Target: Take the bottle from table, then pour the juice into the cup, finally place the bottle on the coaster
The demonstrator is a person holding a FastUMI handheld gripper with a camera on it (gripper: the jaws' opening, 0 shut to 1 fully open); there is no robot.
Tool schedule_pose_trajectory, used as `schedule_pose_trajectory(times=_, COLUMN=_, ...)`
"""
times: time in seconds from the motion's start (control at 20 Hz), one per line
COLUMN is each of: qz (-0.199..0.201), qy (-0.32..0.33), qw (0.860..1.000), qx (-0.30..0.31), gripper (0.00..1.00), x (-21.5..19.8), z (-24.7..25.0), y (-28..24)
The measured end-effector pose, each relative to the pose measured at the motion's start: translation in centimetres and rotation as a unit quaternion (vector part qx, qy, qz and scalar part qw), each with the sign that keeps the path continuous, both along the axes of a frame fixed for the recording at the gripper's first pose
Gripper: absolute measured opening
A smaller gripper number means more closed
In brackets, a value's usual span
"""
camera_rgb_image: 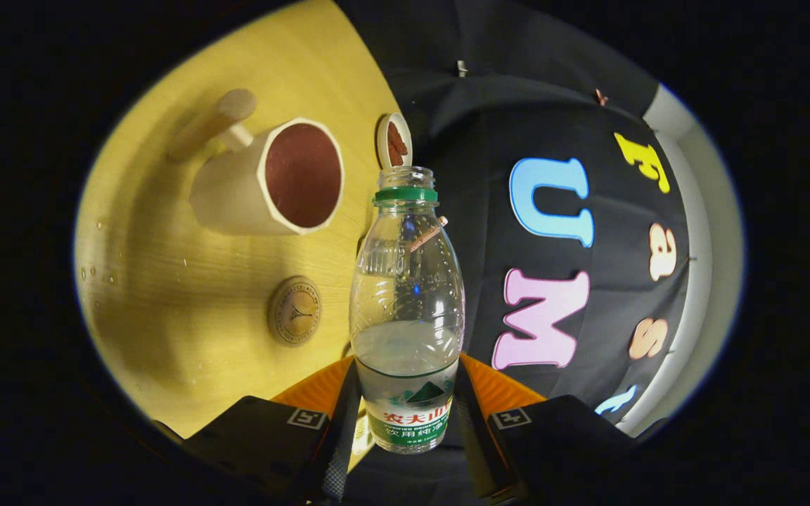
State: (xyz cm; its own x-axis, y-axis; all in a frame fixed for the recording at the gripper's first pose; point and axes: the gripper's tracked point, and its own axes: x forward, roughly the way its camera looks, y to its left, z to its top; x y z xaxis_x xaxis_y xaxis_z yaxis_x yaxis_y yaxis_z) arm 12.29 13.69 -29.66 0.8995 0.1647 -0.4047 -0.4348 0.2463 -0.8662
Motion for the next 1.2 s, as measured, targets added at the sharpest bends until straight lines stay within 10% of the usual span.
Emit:
schedule_pose_trajectory(times=0.4, qz=-0.049, qy=0.095, qw=0.942, qx=0.318, gripper=0.7, x=-1.2, z=1.4, y=3.3)
schedule_pose_trajectory(times=0.75, qz=-0.055, qy=0.157, qw=0.824, qx=0.542, gripper=0.73, x=-0.1, z=4.0, y=5.0)
schedule_pose_trajectory(times=1.2, qz=-0.074, qy=0.137, qw=0.75, qx=0.642, gripper=0.74, x=6.3, z=4.0, y=2.1)
